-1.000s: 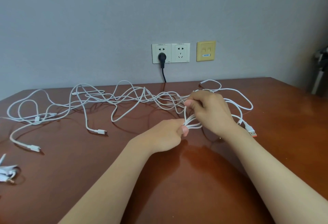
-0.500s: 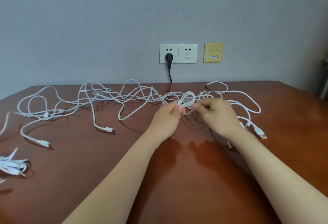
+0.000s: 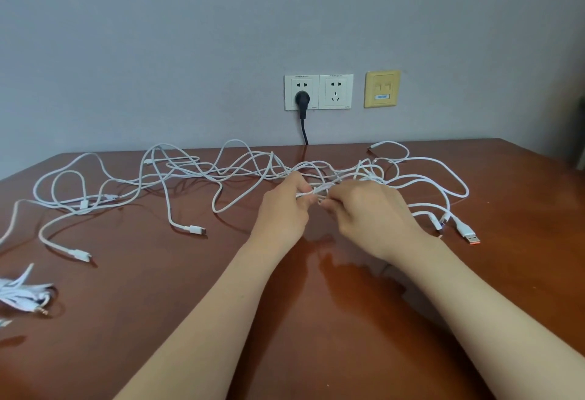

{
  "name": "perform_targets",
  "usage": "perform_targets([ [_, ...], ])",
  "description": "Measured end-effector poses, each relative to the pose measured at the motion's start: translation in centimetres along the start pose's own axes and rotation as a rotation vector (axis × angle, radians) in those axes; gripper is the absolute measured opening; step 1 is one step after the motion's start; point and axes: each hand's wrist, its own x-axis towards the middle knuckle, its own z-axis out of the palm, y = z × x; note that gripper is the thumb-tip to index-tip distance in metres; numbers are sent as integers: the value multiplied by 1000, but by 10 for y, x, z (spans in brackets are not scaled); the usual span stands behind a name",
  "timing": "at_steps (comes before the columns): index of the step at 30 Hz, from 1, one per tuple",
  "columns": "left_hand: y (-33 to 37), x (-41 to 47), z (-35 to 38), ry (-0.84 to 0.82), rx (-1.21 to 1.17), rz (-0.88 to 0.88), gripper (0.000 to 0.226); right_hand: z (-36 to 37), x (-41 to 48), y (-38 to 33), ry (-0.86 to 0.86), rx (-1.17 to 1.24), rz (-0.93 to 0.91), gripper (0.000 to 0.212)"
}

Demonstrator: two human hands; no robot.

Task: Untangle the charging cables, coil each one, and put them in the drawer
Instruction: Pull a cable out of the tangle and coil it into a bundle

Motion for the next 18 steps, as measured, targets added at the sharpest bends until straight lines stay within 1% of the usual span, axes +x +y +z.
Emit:
perform_targets([
  [2,0,-1,0,-53,19,50,21,-4,2,4,30,25,22,22],
  [7,2,-4,-1,-279,-16,160,30,-10,5,19,40,314,179,5],
  [9,4,-5,-2,-336,-41,192,29,-11,5,24,54,493,239,13],
  [12,5,-4,-3,-362,-142,221,29,-12,5,27,29,733,304,13],
  [15,8,-5,-2,-356,-316,200,27,-17,5,27,33,961,369,13],
  [18,15,-7,1,-311,-432,190,25,-19,3,24,15,1069,455,21],
])
